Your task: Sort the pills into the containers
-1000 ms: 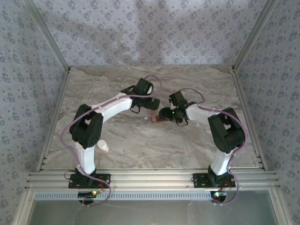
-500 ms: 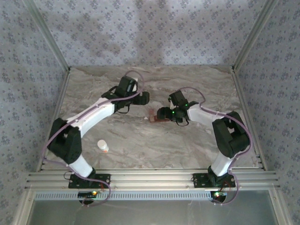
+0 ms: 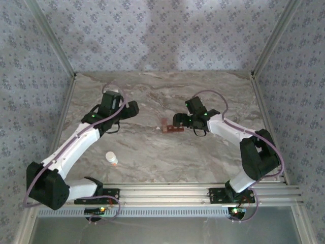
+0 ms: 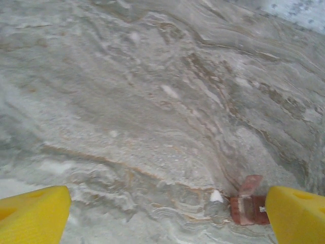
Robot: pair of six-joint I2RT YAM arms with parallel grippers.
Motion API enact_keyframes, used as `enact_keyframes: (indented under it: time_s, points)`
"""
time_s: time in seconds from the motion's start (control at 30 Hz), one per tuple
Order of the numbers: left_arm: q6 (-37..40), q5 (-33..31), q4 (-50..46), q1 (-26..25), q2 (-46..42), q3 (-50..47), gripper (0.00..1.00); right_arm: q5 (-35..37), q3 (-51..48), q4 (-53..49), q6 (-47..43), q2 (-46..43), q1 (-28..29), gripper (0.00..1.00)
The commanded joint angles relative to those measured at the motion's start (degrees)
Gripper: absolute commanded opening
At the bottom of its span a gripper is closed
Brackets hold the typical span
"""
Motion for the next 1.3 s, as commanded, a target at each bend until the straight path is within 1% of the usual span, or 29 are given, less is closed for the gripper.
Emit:
enact_keyframes:
  time_s: [0.0, 0.17, 0.3, 0.5, 0.63, 0.8, 0.93, 1.1, 1.27]
  points:
    - [-1.3, -0.7, -4.4, 3.4, -1.8, -1.1, 0.98, -2.5, 3.2, 0.3, -1.7, -0.8, 4.0, 0.93]
    - [-0.4, 2.6, -5.0, 11.0, -1.1, -1.1, 0.98, -4.6, 10.1, -0.2, -3.4, 2.7, 12.1, 0.87]
    - [-0.3, 6.4, -4.7, 17.6, 0.0, -1.2, 0.98, -5.2, 18.6, -1.6, -6.4, 8.2, 19.3, 0.83]
    - [-0.1, 11.4, -3.9, 26.7, 0.6, -2.4, 0.98, -3.3, 32.1, -6.6, -11.6, 18.9, 28.5, 0.81]
    - [0.1, 13.2, -2.6, 31.7, 0.5, -4.2, 0.98, 0.4, 40.7, -10.7, -14.1, 25.2, 33.1, 0.82]
    - [0.6, 14.8, -2.2, 35.7, 1.3, -4.9, 0.98, 1.7, 49.6, -15.1, -16.1, 32.1, 36.1, 0.83]
    - [0.2, 15.4, -1.5, 37.6, 1.8, -5.5, 0.98, 1.7, 55.6, -17.2, -17.0, 36.4, 37.6, 0.84]
    - [-0.3, 16.4, -1.2, 38.5, 3.2, -5.2, 0.98, 1.7, 62.0, -19.8, -17.4, 41.5, 38.9, 0.84]
    - [-0.4, 16.7, -0.9, 38.8, 3.2, -5.5, 0.98, 2.1, 64.2, -20.7, -18.0, 44.3, 39.7, 0.84]
